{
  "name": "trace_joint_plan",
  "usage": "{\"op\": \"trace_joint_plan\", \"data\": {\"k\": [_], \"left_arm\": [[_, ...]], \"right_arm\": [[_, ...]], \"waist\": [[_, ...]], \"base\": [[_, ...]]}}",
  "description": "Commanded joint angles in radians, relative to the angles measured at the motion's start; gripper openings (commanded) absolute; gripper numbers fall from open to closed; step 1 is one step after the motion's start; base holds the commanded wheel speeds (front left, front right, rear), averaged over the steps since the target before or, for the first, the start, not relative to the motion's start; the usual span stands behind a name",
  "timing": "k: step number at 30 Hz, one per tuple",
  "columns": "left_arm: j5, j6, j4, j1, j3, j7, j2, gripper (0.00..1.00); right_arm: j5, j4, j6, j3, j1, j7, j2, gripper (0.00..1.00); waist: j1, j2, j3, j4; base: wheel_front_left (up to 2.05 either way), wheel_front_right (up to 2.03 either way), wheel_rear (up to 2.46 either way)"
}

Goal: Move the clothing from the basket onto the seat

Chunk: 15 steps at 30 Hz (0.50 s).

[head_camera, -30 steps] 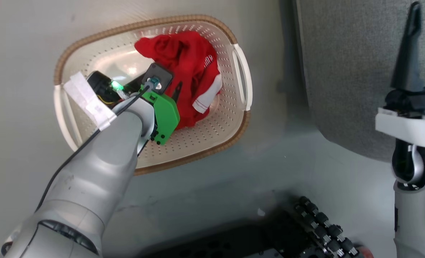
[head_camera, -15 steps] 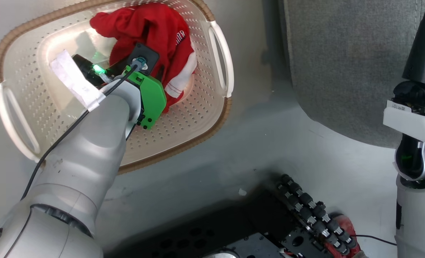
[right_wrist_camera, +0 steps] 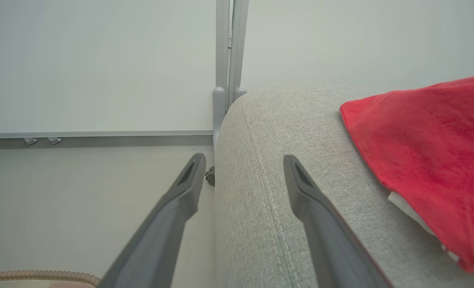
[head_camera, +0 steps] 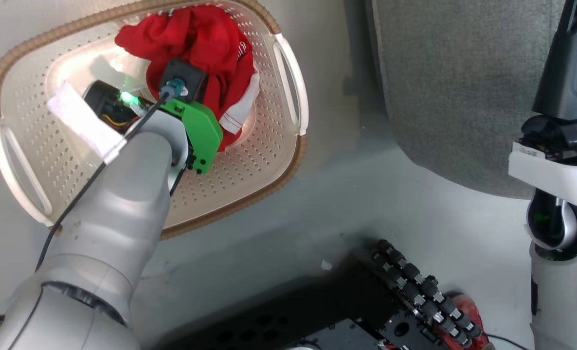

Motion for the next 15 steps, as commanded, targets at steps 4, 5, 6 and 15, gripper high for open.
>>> {"op": "trace_joint_plan", "data": {"k": [4, 5, 6, 15], "left_arm": [[-0.025, -0.003, -0.037, 0.069, -0.013, -0.051, 0.005, 0.0], [-0.031, -0.003, -0.05, 0.084, -0.018, -0.059, 0.005, 0.0], [-0.041, -0.003, -0.064, 0.103, -0.021, -0.067, 0.005, 0.0], [-0.119, 0.031, -0.215, 0.269, 0.02, -0.083, 0.004, 0.0]], "right_arm": [[-0.061, 0.034, -0.001, 0.048, 0.017, -0.003, 0.0, 1.0], [-0.075, 0.04, -0.001, 0.057, 0.024, -0.003, -0.002, 1.0], [-0.092, 0.049, -0.001, 0.07, 0.033, -0.003, -0.002, 1.0], [-0.176, 0.115, -0.001, 0.145, 0.106, -0.003, -0.032, 1.0]], "waist": [[-0.0001, -0.0001, -0.12, 0.05], [-0.0001, -0.0001, -0.141, 0.059], [-0.0001, -0.0001, -0.168, 0.071], [-0.0001, -0.0001, -0.404, 0.163]], "base": [[0.0, 0.0, 0.0], [0.0, 0.0, 0.0], [0.0, 0.0, 0.0], [0.0, 0.0, 0.0]]}}
